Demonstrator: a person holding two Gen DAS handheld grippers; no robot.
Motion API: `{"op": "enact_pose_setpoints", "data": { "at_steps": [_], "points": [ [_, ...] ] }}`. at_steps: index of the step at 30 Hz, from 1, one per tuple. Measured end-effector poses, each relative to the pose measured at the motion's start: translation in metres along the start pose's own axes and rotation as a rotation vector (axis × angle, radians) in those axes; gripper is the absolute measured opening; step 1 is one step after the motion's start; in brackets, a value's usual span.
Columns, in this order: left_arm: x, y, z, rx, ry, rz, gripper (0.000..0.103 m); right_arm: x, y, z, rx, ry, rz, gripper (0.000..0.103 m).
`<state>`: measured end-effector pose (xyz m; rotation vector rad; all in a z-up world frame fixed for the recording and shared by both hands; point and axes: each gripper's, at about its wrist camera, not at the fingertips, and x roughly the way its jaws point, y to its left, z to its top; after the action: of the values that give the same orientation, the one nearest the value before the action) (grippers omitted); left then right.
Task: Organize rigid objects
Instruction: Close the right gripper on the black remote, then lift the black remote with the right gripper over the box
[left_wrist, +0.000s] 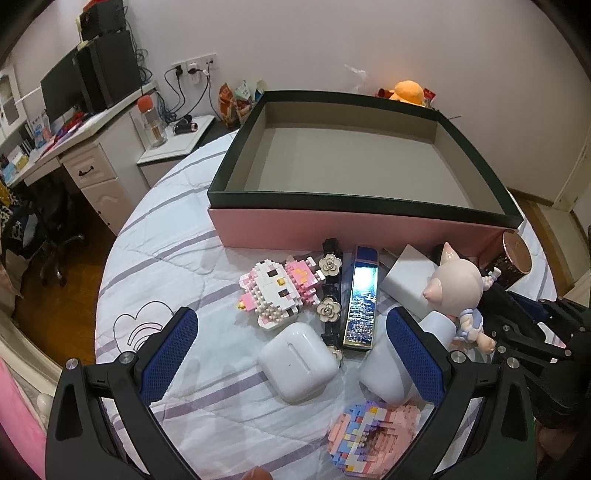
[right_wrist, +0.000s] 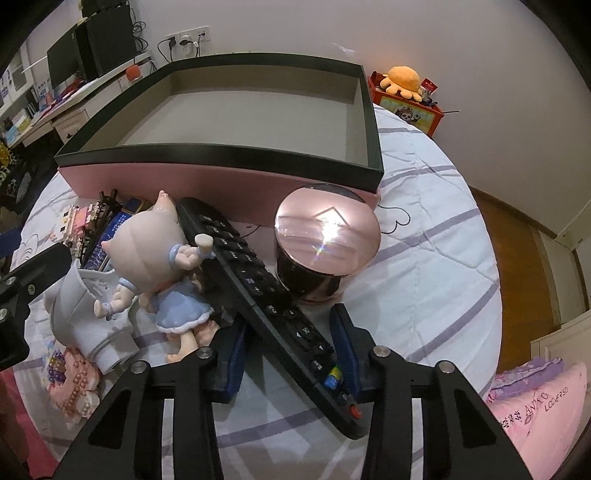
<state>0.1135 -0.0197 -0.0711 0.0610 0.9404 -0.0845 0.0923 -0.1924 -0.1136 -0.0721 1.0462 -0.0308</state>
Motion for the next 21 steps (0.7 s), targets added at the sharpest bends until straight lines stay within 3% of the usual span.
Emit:
{"op": "enact_pose_setpoints", "data": {
  "at_steps": [7, 13, 21],
  "points": [
    [-0.002, 0.002, -0.006, -0.004, 0.011, -0.005, 0.103, -0.005, 0.008, -0.006, -0.022, -0.003, 0.009, 0.032],
    [-0.011, -0.001, -0.007, 0.005, 0.003, -0.008, 0.103, -0.020, 0.010, -0.021, 0.013, -0.001, 0.082, 0.023],
    [-0.032, -0.005, -0.010, 0.009, -0.030, -0.017, 0.103, -0.043, 0.005, -0.028, 0.059, -0.033, 0.115, 0.014]
  ]
}}
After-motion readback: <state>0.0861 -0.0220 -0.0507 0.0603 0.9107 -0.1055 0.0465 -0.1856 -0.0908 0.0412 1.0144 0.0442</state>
